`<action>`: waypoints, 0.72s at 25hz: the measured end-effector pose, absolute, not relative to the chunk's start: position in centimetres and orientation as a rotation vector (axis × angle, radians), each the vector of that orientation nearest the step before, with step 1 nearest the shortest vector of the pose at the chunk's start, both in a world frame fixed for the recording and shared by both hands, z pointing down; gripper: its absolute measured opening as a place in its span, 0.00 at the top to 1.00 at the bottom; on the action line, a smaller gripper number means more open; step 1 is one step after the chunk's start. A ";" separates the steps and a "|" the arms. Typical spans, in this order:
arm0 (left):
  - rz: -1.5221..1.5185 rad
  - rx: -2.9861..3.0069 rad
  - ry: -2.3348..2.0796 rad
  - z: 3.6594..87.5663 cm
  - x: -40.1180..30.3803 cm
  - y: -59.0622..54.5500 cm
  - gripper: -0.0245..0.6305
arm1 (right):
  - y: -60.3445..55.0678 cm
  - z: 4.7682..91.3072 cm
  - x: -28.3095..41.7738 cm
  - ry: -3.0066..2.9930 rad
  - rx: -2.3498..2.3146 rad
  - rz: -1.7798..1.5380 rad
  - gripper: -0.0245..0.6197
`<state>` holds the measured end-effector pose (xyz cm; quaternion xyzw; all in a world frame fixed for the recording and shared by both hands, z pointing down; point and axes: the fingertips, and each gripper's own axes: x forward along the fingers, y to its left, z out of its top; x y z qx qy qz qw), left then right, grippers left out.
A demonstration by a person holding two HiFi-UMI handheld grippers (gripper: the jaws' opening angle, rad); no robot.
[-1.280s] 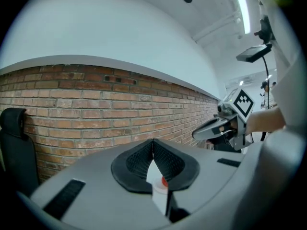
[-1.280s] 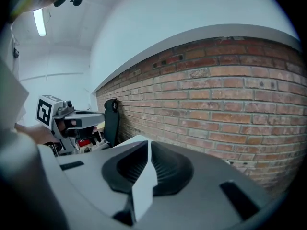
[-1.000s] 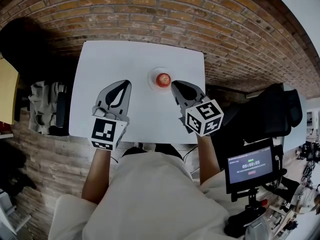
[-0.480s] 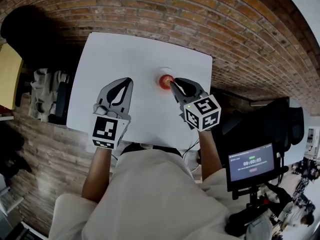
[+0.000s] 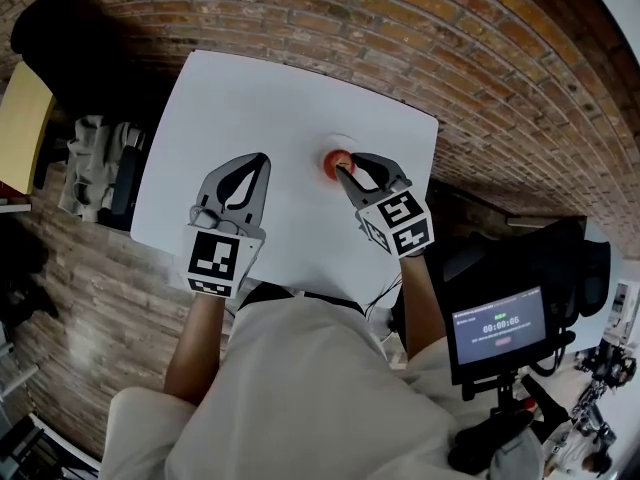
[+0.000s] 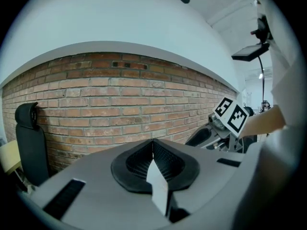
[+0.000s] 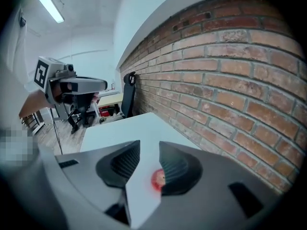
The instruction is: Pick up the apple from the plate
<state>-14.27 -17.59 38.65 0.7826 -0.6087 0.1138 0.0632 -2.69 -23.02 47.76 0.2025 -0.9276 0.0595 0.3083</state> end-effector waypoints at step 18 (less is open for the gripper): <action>0.409 2.209 -1.886 42.2 -13.8 -17.7 0.95 | -24.7 53.6 -2.3 -2.339 0.346 0.092 0.72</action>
